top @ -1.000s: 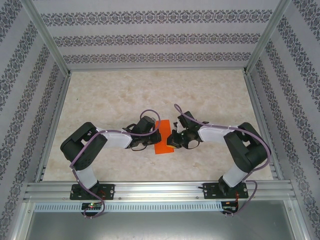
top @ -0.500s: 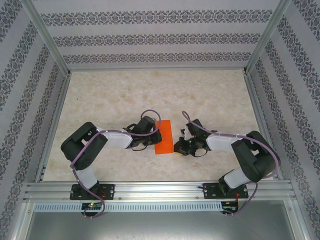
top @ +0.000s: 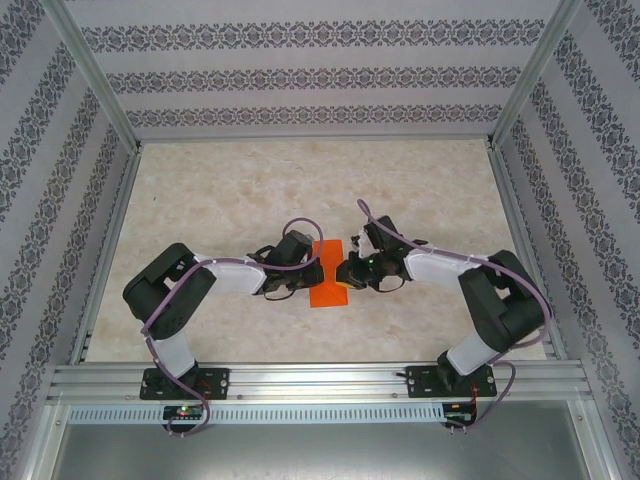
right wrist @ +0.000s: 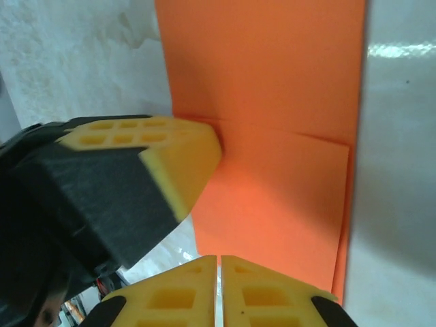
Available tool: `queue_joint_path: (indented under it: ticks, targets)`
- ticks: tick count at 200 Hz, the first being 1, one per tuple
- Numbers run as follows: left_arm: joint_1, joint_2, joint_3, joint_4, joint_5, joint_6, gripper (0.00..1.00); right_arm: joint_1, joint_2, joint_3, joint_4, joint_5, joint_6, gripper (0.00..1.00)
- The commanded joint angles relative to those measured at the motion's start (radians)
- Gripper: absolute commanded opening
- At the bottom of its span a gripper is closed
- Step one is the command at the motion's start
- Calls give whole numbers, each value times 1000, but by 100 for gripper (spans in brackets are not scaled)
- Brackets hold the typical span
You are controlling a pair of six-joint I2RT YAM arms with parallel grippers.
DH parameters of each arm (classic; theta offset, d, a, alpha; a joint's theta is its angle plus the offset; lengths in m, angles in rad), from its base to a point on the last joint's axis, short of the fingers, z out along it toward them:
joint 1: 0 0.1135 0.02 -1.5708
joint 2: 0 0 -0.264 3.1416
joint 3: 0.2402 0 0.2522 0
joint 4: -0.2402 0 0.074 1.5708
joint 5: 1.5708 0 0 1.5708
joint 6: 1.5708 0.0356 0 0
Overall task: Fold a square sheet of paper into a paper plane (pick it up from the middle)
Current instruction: Fold the triangle a second time at the center of the table.
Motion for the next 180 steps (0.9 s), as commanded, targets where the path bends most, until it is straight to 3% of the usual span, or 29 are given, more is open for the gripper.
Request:
queue_joint_path:
  ticks: [1, 75, 180]
  targets:
    - [-5, 8, 15, -55, -13, 20, 5, -1, 68, -13, 33, -61, -29, 10]
    - [-40, -115, 21, -15, 41, -29, 17, 1, 130, -87, 73, -12, -33, 8]
    - [-56, 2, -16, 27, -72, -50, 9, 1, 118, -117, 60, 20, -37, 6]
